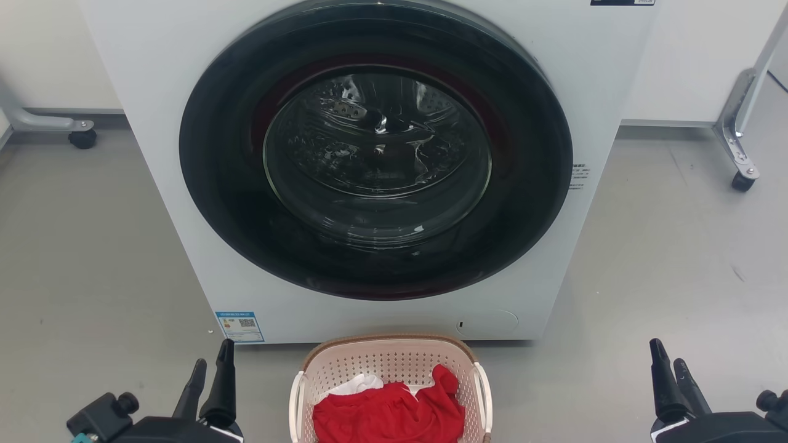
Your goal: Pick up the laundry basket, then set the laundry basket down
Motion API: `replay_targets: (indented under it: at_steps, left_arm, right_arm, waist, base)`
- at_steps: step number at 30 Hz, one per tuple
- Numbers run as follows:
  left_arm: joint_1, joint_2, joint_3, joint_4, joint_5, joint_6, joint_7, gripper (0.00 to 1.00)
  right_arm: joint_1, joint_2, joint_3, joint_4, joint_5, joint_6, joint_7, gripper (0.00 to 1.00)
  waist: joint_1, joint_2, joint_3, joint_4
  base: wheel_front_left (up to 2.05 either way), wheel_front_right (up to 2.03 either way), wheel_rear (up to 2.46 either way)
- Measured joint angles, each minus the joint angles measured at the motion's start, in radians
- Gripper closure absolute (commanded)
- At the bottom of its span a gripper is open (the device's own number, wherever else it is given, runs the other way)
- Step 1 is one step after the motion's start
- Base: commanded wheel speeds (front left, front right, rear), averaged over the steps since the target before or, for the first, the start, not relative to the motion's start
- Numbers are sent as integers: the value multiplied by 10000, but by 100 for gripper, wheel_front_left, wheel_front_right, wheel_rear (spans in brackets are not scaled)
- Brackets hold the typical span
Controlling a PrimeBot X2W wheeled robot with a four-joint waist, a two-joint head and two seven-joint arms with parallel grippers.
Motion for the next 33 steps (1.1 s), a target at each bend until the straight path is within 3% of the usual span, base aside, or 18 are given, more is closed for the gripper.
replay_targets:
  at_steps: [33]
  left_arm:
    - [-6, 203, -1348, 297, 4752, 955, -1175, 0]
  right_arm:
    - [5, -447, 1622, 466, -4521, -907, -1208, 0]
  waist:
    - [0, 0, 43, -9]
  base:
    - [0, 0, 0]
